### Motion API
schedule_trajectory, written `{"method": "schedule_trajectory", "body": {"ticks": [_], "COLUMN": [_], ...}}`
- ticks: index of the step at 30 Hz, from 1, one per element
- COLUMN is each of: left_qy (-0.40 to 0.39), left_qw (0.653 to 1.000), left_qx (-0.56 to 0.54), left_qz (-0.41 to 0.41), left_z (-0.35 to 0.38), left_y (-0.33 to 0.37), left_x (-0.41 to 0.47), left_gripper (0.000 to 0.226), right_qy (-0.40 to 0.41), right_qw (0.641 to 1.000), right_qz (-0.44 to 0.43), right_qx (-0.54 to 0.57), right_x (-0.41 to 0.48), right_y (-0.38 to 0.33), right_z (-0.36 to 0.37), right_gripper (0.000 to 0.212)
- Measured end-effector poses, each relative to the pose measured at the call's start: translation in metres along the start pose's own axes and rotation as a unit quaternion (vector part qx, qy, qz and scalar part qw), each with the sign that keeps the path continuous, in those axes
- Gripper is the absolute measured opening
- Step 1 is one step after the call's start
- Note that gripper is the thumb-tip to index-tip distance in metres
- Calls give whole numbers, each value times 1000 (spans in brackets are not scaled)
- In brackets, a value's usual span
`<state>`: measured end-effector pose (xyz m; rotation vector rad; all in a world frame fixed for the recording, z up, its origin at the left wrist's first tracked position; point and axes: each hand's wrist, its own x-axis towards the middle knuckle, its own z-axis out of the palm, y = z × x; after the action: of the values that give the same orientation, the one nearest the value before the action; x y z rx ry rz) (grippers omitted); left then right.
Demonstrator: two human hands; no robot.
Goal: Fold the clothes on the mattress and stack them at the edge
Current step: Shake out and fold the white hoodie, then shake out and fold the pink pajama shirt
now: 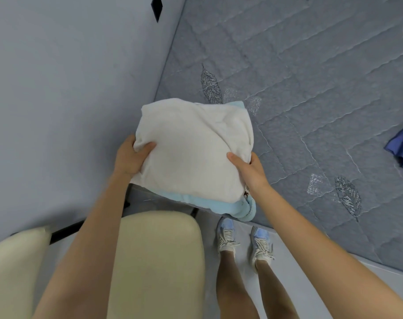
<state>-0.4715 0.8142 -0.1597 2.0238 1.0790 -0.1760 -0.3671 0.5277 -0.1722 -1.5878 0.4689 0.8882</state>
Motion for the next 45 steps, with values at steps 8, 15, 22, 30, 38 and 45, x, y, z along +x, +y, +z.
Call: {"method": "schedule_trajectory", "body": {"ticks": [8,15,22,30,38,45], "left_qy": [111,-3,-13,-28,-50,-91], "left_qw": [940,919,885,858,848,849], "left_qx": [307,360,397,409,431,380], "left_qz": [103,162,244,309,306,357], "left_z": [15,25,47,134,291,393], "left_y": [65,124,203,294,361,417], "left_x": [-53,-119,-178,-255,-354,-421], "left_gripper": [65,60,64,68,71,72], "right_qy": [64,91,130,166,192,231], "right_qw": [927,758,771,798,800,815], "right_qz": [-102,-169,-155,-137,-122,-85], "right_qx": [-355,-624,-604,-563,-556,-524], "right_x": [-45,-117,-179,-223,-254,-265], "right_y": [-31,-72,-102,-100,-62,-41], "right_z": [-24,-62,-127,-255,-433,-562], "right_gripper": [89,74,74,74,76,77]}}
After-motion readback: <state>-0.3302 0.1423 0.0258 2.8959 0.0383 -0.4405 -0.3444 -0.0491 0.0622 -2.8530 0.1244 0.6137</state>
